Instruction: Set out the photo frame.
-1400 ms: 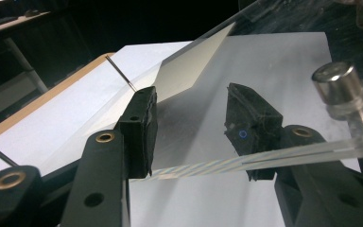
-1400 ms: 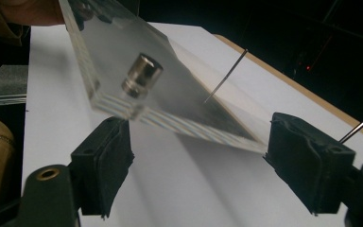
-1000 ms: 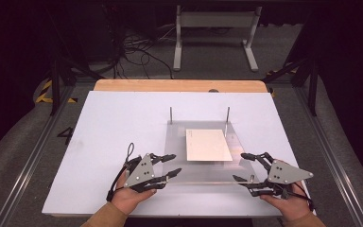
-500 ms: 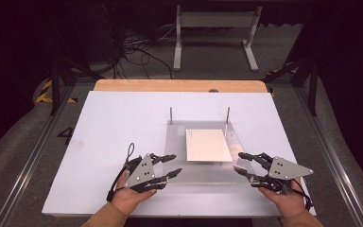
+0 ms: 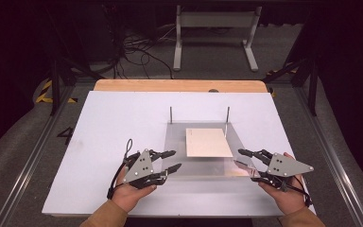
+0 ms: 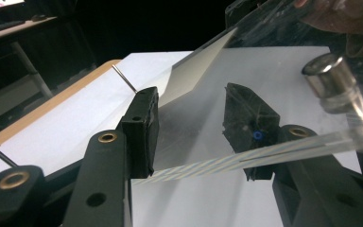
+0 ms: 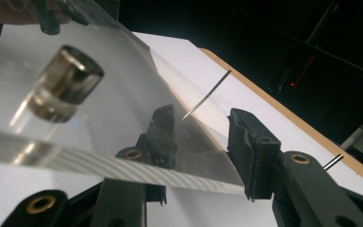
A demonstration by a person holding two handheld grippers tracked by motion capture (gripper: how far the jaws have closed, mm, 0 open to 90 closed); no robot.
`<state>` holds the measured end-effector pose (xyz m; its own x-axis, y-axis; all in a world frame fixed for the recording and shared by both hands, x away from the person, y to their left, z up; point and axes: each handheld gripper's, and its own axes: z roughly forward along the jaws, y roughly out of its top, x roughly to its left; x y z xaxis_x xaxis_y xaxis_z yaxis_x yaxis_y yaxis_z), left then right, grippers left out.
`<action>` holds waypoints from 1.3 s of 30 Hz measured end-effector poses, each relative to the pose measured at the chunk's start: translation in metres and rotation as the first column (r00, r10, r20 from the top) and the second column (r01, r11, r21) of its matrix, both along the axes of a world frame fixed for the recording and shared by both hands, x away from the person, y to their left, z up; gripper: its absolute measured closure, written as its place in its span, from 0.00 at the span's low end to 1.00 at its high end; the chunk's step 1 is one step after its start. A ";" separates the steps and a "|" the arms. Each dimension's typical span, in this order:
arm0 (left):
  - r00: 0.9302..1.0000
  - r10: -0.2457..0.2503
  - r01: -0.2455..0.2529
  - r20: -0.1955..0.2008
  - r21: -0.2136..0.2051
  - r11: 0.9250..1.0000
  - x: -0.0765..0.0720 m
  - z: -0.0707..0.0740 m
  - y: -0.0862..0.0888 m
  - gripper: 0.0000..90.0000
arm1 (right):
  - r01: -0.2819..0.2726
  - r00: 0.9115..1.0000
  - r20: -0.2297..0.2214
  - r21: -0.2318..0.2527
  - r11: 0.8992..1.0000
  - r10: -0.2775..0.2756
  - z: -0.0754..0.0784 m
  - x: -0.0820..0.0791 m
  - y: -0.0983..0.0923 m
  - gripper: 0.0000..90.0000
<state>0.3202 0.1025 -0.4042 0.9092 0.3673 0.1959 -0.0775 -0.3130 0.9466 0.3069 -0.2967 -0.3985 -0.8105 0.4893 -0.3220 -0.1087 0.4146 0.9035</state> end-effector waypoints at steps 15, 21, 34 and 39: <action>0.997 0.068 -0.064 0.047 -0.071 0.995 0.018 0.041 0.000 0.61 | 0.060 0.993 0.103 0.016 0.998 -0.061 0.037 0.013 0.007 0.68; 0.990 0.108 -0.102 0.086 -0.072 0.992 0.022 0.073 0.002 0.63 | 0.048 0.983 0.172 0.061 0.997 -0.058 0.062 0.017 0.010 0.69; 0.987 0.131 -0.120 0.098 -0.105 0.987 0.015 0.116 0.008 0.64 | -0.006 0.992 0.126 0.198 0.980 -0.019 0.103 0.012 0.015 0.70; 0.987 0.131 -0.121 0.095 -0.103 0.987 0.005 0.129 0.014 0.64 | -0.008 0.994 0.111 0.203 0.979 -0.015 0.114 0.003 0.020 0.70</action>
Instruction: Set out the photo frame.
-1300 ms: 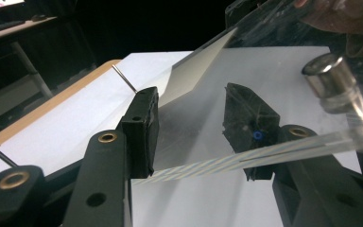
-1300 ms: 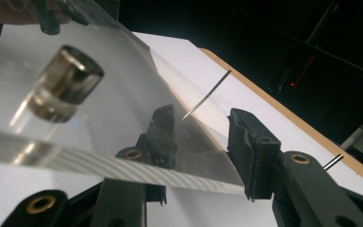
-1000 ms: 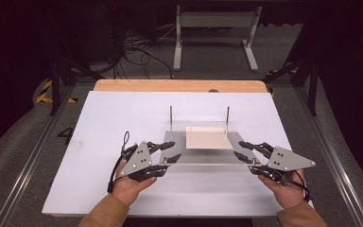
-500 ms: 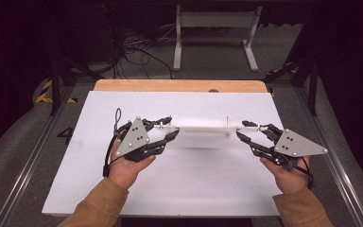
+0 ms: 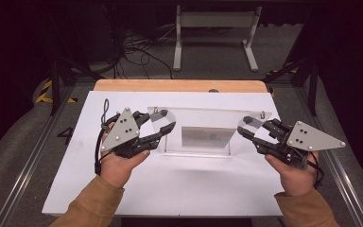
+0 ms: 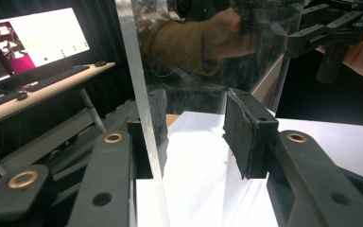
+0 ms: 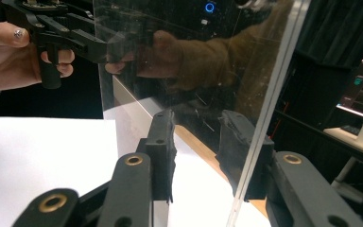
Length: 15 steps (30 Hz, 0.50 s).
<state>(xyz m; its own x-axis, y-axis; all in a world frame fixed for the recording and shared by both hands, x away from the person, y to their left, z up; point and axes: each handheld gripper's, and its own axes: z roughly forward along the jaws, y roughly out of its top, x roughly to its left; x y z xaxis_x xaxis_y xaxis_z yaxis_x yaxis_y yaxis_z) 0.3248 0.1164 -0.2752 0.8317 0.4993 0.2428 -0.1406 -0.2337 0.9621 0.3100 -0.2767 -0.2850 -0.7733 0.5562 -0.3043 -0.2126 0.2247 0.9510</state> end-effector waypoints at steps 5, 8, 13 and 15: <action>0.999 -0.007 0.006 -0.041 -0.004 1.000 -0.006 0.008 0.008 0.66 | -0.026 0.998 -0.061 0.013 1.000 0.027 0.008 -0.002 0.008 0.70; 0.998 -0.007 0.006 -0.068 -0.007 1.000 -0.004 0.010 0.014 0.66 | -0.032 0.996 -0.085 0.013 0.999 0.033 0.010 0.001 0.014 0.70; 0.991 0.000 -0.004 -0.131 -0.030 1.000 0.006 0.010 0.024 0.66 | -0.028 0.989 -0.142 0.020 0.999 0.031 0.015 0.010 0.024 0.70; 0.987 0.001 -0.007 -0.159 -0.038 0.999 0.013 0.010 0.026 0.66 | -0.025 0.984 -0.174 0.031 0.999 0.030 0.016 0.016 0.027 0.70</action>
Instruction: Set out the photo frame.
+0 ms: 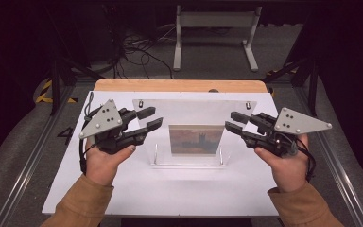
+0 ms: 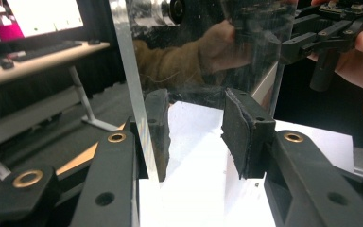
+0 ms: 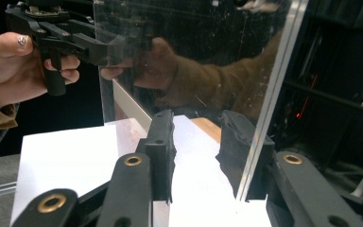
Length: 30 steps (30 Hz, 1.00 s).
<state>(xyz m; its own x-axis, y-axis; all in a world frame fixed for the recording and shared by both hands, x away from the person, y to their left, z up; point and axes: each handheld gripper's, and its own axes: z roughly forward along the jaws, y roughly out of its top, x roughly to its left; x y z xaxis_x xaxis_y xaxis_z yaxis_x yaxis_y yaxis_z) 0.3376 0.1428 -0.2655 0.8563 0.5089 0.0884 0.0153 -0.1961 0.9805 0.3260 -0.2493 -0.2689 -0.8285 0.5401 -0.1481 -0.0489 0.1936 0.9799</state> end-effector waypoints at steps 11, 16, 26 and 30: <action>0.996 0.035 -0.036 -0.077 -0.002 0.999 0.028 -0.006 0.004 0.65 | 0.006 0.996 -0.087 0.020 1.000 -0.004 -0.005 0.035 0.008 0.68; 0.994 0.047 -0.049 -0.096 -0.014 0.999 0.038 -0.011 0.003 0.65 | 0.014 0.994 -0.107 0.027 1.000 -0.011 -0.010 0.047 0.009 0.67; 0.993 0.045 -0.049 -0.112 -0.036 0.998 0.049 -0.012 0.001 0.63 | 0.026 0.993 -0.117 0.048 0.999 -0.020 -0.013 0.056 0.008 0.67; 0.993 0.048 -0.053 -0.111 -0.043 0.998 0.051 -0.013 0.001 0.63 | 0.026 0.994 -0.108 0.055 0.998 -0.020 -0.015 0.059 0.008 0.65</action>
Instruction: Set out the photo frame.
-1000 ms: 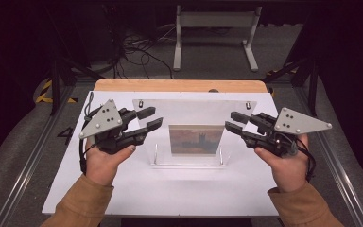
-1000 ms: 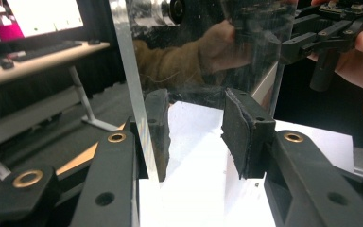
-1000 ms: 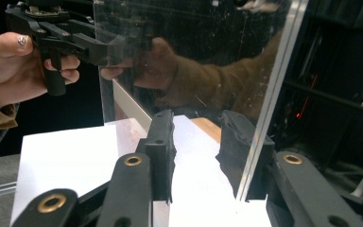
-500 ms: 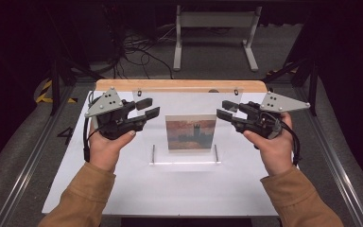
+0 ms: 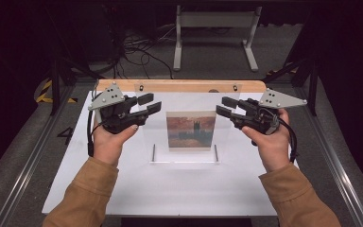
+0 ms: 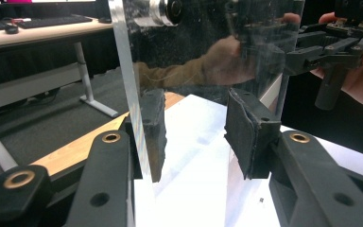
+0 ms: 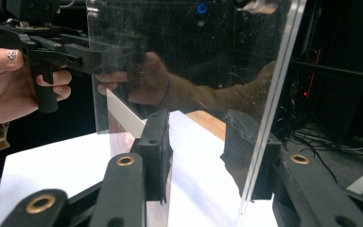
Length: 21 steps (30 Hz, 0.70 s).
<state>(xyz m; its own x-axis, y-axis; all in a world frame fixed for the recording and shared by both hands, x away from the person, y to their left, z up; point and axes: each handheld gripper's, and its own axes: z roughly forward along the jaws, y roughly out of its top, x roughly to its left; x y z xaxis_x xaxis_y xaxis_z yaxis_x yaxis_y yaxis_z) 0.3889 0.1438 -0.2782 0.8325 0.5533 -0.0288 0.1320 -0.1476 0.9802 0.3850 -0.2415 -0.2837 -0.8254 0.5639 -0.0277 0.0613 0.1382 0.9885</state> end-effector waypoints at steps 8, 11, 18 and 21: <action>0.997 0.073 -0.073 0.013 0.026 0.997 0.006 -0.004 -0.007 0.53 | 0.050 0.998 0.042 -0.026 0.998 -0.049 -0.005 0.006 0.005 0.57; 0.996 0.090 -0.090 0.002 0.027 0.996 0.008 -0.007 -0.007 0.49 | 0.073 0.996 0.044 -0.043 0.996 -0.071 -0.007 0.008 0.007 0.49; 0.992 0.116 -0.115 -0.049 0.020 0.993 0.013 -0.014 -0.005 0.37 | 0.090 0.996 0.024 -0.019 0.996 -0.089 -0.010 0.011 0.005 0.36; 0.991 0.120 -0.118 -0.062 0.025 0.993 0.013 -0.017 -0.004 0.31 | 0.099 0.995 0.021 -0.007 0.995 -0.099 -0.011 0.011 0.002 0.33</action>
